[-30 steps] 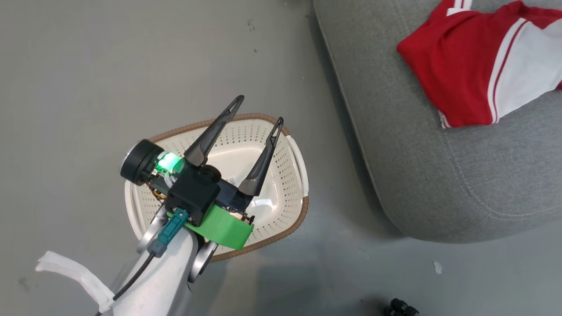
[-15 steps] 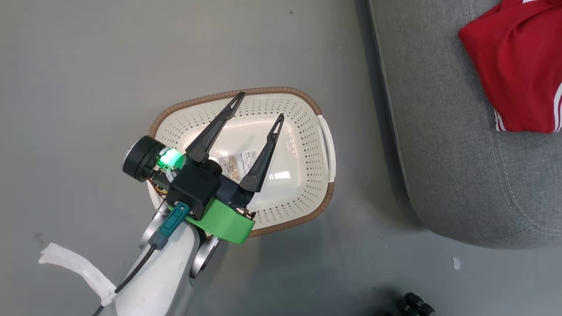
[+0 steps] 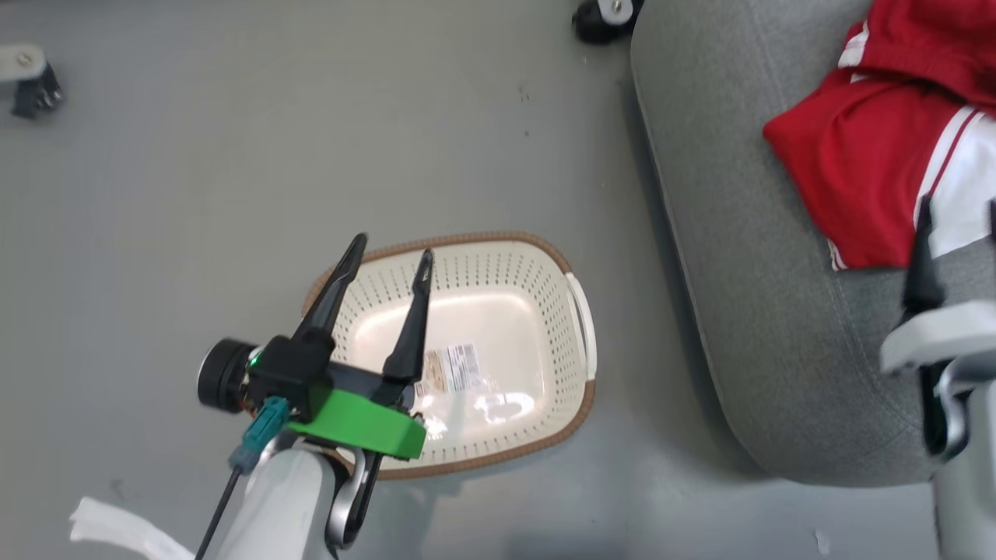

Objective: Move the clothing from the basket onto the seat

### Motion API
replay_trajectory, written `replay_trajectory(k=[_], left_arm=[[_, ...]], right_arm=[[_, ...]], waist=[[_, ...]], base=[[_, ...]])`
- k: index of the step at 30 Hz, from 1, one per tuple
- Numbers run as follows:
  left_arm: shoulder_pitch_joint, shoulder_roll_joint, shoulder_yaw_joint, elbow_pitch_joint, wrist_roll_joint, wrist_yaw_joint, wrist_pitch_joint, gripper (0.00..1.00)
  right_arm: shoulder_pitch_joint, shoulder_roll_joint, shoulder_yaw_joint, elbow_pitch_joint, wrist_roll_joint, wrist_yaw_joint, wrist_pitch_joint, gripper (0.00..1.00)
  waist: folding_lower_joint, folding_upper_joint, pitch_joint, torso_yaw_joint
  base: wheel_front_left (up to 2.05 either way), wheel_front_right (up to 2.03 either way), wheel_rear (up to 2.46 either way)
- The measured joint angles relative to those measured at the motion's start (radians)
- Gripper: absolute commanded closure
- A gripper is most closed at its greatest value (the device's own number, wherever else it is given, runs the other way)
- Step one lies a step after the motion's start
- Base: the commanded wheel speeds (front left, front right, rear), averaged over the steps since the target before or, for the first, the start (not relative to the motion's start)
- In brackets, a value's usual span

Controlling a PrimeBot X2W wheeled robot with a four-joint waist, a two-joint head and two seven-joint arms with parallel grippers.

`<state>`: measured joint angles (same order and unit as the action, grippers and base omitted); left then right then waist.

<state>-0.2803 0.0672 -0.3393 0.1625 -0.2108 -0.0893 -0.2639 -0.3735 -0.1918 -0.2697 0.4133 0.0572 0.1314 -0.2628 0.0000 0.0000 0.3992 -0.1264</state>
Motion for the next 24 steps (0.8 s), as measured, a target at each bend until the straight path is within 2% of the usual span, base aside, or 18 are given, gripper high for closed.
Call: replay_trajectory(k=[3,6,9,12,18,24], left_arm=[[0.051,-0.014,0.040,0.015,-0.029,0.025,0.000,0.00],[0.111,-0.015,0.072,0.025,-0.053,0.033,0.000,0.00],[0.165,-0.017,0.109,0.002,-0.114,0.047,0.000,0.00],[0.218,-0.017,0.137,-0.015,-0.130,0.066,0.000,0.00],[0.335,-0.018,0.182,-0.081,-0.115,0.057,0.000,0.00],[0.440,-0.018,0.224,-0.130,-0.110,0.047,0.000,0.00]], right_arm=[[0.085,0.022,0.091,-0.034,0.034,0.000,0.000,0.00],[0.156,0.044,0.186,-0.080,0.062,0.000,0.000,0.00],[0.212,0.072,0.278,-0.137,0.086,0.000,0.000,0.00],[0.257,0.092,0.363,-0.186,0.105,0.000,0.000,0.00],[0.341,0.120,0.384,-0.249,0.143,0.000,0.000,0.00],[0.399,0.132,0.359,-0.305,0.141,0.000,0.000,0.00]], waist=[[0.0000,0.0000,-0.059,0.008],[0.0000,0.0000,-0.120,0.019],[0.0000,0.0000,-0.178,0.032],[0.0000,0.0000,-0.232,0.044],[0.0000,0.0000,-0.327,0.069],[-0.0001,0.0000,-0.405,0.084]], base=[[0.00,0.00,0.00],[0.00,0.00,0.00],[0.00,0.00,0.00],[0.00,0.00,0.00],[0.00,0.00,0.00],[0.00,0.00,0.00]])
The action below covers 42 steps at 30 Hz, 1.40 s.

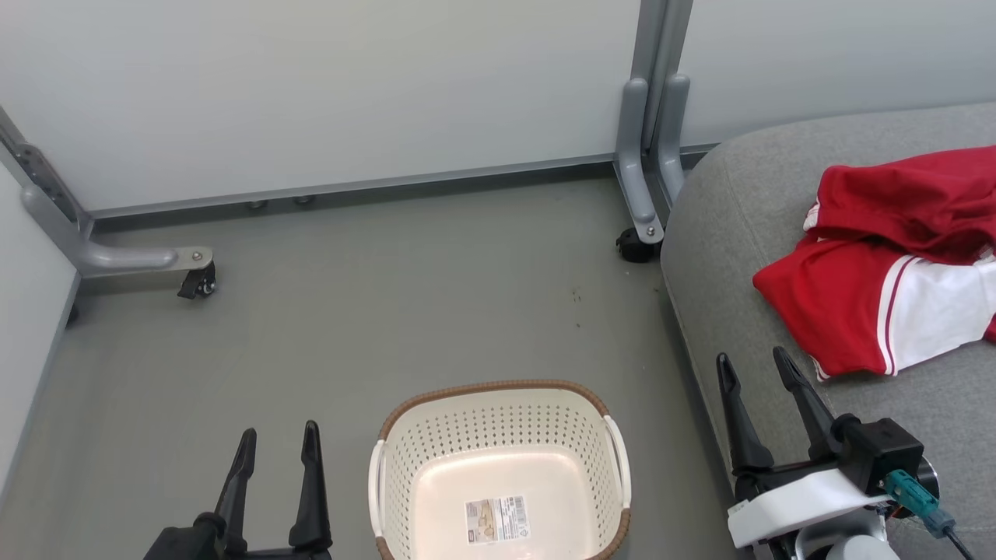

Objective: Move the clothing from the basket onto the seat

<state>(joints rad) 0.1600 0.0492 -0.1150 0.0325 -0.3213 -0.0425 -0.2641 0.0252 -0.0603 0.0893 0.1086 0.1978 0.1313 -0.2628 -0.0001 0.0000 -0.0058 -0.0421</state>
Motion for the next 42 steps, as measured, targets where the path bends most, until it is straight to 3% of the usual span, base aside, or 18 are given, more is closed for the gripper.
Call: replay_trajectory(k=[10,25,26,32,42], left_arm=[[0.041,0.000,0.010,-0.008,0.016,0.001,0.000,0.00],[0.053,0.000,-0.016,-0.004,0.028,0.003,0.000,0.00],[0.054,0.000,-0.016,-0.004,0.026,0.003,0.000,1.00],[0.057,-0.001,-0.017,0.040,0.006,0.003,0.005,1.00],[0.030,0.004,0.003,0.069,-0.212,-0.007,0.052,1.00]], right_arm=[[0.055,0.008,-0.007,-0.031,-0.028,0.000,0.000,0.00],[0.073,0.008,0.001,-0.038,-0.044,0.000,0.000,0.00],[0.073,0.008,0.002,-0.039,-0.044,0.000,0.000,1.00],[0.089,0.013,0.004,0.003,-0.024,0.000,0.006,1.00],[0.070,0.005,-0.011,0.024,0.219,0.000,0.051,1.00]], waist=[[0.0000,0.0000,-0.069,0.004],[0.0000,0.0000,-0.091,0.014],[0.0000,0.0000,-0.089,0.016],[0.0000,0.0000,-0.087,0.018],[0.0000,0.0000,-0.078,0.020]], base=[[0.00,0.00,0.00],[0.00,0.00,0.00],[0.00,0.00,0.00],[0.00,0.00,0.00],[0.00,0.00,0.00]])
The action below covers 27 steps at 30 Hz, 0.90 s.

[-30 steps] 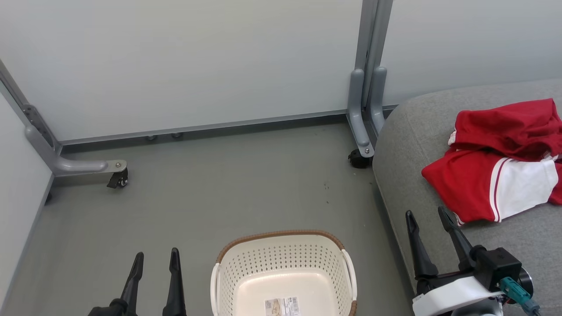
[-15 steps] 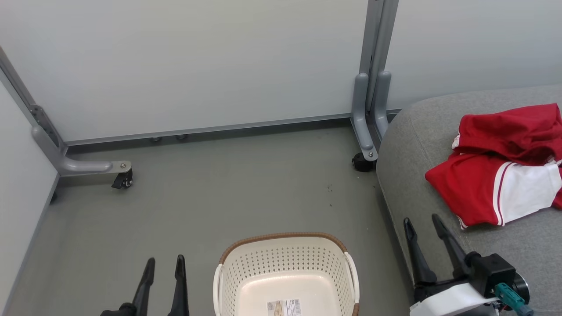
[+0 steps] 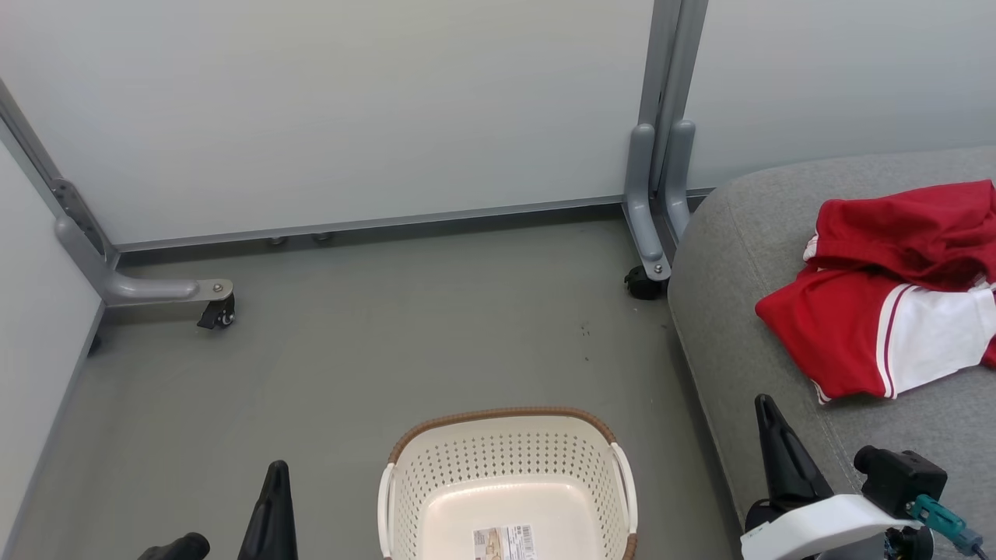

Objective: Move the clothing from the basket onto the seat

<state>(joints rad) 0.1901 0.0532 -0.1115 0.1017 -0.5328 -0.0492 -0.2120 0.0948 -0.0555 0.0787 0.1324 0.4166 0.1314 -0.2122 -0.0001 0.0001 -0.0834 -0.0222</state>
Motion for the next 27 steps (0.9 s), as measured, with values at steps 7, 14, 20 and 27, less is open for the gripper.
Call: replay_trajectory(k=[7,14,20,27], left_arm=[[-0.028,0.004,0.014,0.016,-0.114,-0.008,0.026,1.00],[-0.057,0.009,0.025,0.034,-0.223,-0.014,0.050,1.00],[-0.078,0.014,0.040,0.040,-0.305,-0.021,0.070,1.00],[-0.099,0.018,0.050,0.052,-0.394,-0.029,0.091,1.00]], right_arm=[[-0.020,-0.008,-0.009,0.012,0.126,0.000,0.026,1.00],[-0.037,-0.013,-0.021,0.023,0.245,0.000,0.051,1.00],[-0.047,-0.015,-0.030,0.030,0.336,0.000,0.070,1.00],[-0.061,-0.017,-0.040,0.038,0.431,0.000,0.091,1.00]], waist=[[0.0000,0.0000,0.005,0.001],[0.0000,0.0000,0.011,0.003],[0.0000,0.0000,0.015,0.004],[0.0000,0.0000,0.021,0.005]], base=[[0.00,0.00,0.00],[0.00,0.00,0.00],[0.00,0.00,0.00],[0.00,0.00,0.00]])
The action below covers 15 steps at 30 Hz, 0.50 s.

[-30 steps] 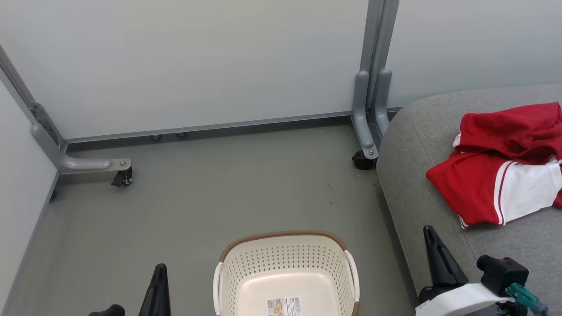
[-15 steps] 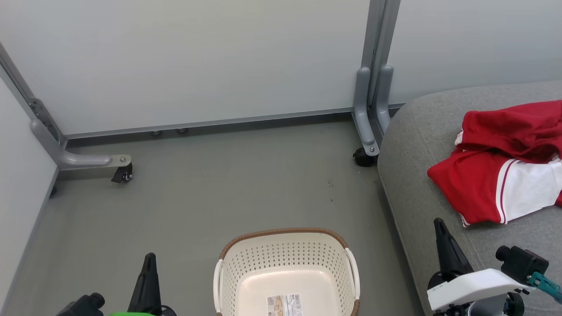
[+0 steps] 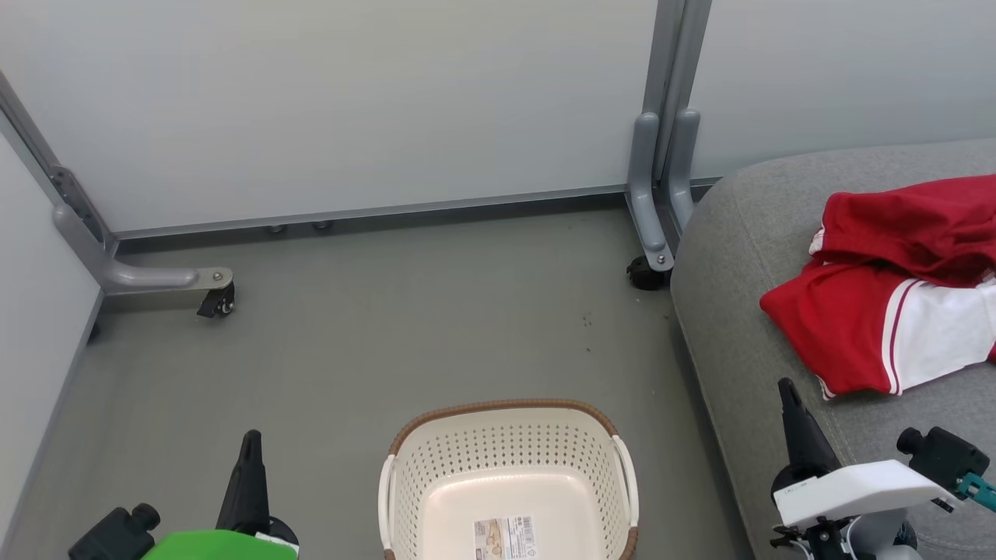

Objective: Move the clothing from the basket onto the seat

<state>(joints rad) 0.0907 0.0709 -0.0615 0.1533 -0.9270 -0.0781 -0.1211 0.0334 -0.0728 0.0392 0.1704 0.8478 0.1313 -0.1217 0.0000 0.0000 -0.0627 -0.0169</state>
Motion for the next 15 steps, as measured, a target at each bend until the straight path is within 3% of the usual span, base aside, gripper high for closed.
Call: replay_trajectory(k=[15], left_arm=[[-0.044,0.003,0.030,0.018,-0.168,-0.010,0.046,1.00]], right_arm=[[-0.035,-0.002,-0.025,0.017,0.191,-0.001,0.046,1.00]], waist=[[0.0000,0.0000,0.012,0.003]], base=[[0.00,0.00,0.00]])
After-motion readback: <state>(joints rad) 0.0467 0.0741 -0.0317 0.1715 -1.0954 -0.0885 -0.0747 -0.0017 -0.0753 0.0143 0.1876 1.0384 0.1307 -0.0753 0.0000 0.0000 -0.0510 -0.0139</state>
